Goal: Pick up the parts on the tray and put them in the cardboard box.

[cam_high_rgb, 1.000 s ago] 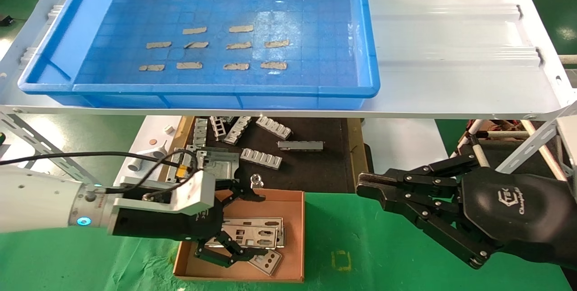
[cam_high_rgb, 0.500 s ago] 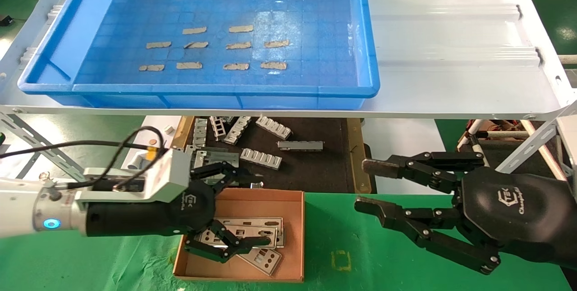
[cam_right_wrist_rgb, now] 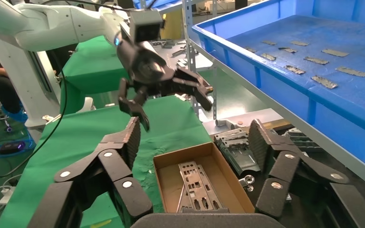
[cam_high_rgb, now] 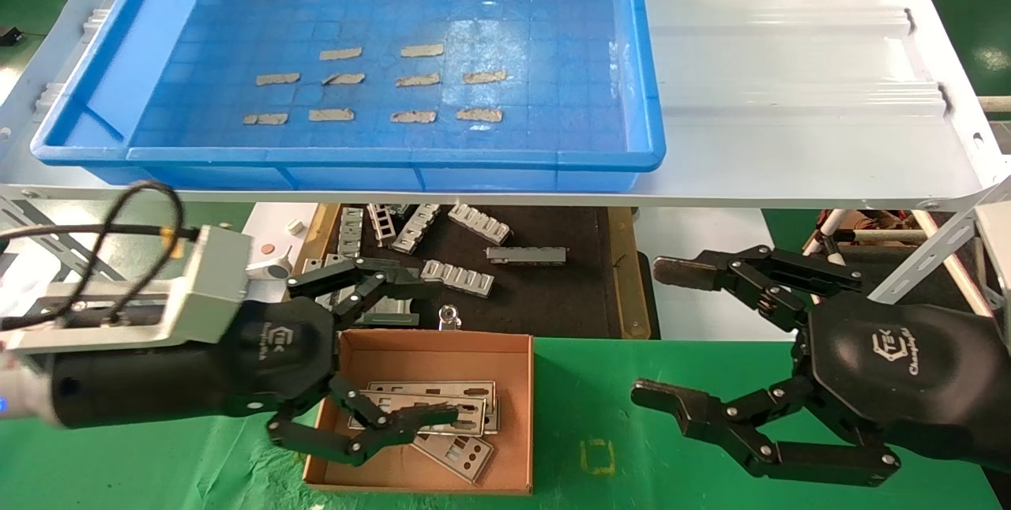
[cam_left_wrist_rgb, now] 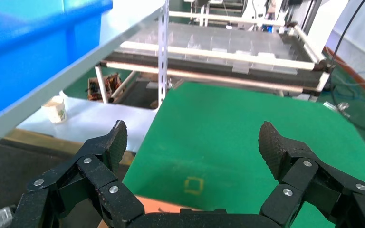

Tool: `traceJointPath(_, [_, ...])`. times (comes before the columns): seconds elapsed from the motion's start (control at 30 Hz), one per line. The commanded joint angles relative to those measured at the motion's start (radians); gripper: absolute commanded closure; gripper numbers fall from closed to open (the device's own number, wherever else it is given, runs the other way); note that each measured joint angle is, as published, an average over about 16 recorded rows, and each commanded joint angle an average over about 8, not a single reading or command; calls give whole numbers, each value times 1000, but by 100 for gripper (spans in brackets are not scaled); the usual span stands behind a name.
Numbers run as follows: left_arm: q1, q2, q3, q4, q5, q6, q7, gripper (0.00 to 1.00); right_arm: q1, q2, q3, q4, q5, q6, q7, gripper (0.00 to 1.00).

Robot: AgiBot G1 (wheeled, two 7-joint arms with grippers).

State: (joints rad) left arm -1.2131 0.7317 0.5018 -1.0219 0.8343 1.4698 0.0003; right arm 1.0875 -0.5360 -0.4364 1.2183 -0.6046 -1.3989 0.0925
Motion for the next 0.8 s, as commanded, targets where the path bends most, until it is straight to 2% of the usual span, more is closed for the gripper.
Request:
traceJointPath(0.03, [15,-13,-24,-29,-11,3,-21,0,0,0,0,0,0,0,0,0])
traceJointPath(0.57, [133,-115,-213,-251,-99,25,-180,0,0,0,0,0,0,0,0,0])
traceJointPath(0.8, [152,-133,-244,-288,-116,30,-199,0,0,0,0,0,0,0,0,0])
